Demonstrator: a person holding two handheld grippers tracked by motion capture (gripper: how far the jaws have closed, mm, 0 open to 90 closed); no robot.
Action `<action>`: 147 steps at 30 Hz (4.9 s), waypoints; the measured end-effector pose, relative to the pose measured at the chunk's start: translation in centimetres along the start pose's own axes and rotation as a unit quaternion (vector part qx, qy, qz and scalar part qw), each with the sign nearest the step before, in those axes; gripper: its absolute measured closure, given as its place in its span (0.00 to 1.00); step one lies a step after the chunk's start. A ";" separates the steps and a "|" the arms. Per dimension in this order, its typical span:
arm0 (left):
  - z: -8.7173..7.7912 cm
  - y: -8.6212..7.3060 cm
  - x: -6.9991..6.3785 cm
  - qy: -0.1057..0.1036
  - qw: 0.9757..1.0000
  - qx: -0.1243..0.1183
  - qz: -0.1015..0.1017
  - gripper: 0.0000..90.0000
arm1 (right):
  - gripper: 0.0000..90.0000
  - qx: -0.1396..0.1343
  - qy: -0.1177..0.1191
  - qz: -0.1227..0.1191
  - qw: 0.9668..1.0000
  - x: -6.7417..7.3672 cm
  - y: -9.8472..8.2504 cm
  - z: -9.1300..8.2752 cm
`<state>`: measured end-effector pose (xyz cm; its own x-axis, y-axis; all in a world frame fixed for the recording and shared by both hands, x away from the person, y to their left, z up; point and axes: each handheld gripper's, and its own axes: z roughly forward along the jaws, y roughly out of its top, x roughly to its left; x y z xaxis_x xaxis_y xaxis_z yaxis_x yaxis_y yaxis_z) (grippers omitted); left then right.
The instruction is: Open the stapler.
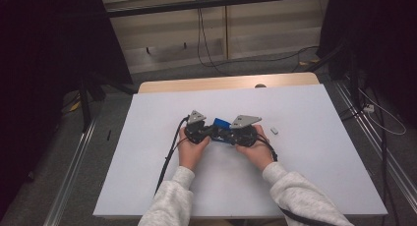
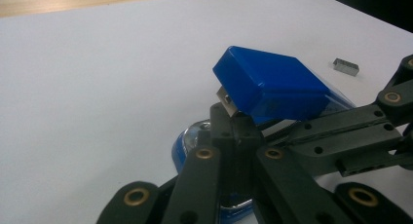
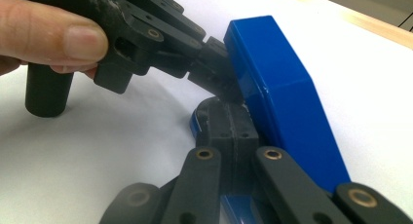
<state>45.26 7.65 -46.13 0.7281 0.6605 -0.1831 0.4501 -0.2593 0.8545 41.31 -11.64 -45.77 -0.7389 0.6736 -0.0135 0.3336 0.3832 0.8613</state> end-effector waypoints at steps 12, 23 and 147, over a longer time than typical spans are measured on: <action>0.0 0.0 -0.1 0.003 1.000 -0.002 0.005 1.00 | 1.00 -0.001 -0.027 0.010 1.000 0.5 -0.1 0.3; 0.1 0.0 -0.1 0.002 1.000 -0.001 0.010 1.00 | 1.00 0.001 -0.052 0.012 0.999 0.4 -0.3 0.1; -0.1 -0.1 0.0 -0.011 1.000 -0.003 0.006 1.00 | 1.00 -0.029 -0.172 0.055 0.983 -1.1 1.0 -4.3</action>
<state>45.20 7.76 -46.17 0.7452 0.6410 -0.1839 0.4378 -0.2622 0.8600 39.94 -14.69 -42.75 -0.4554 0.8867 -0.0801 0.3595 0.2655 0.8946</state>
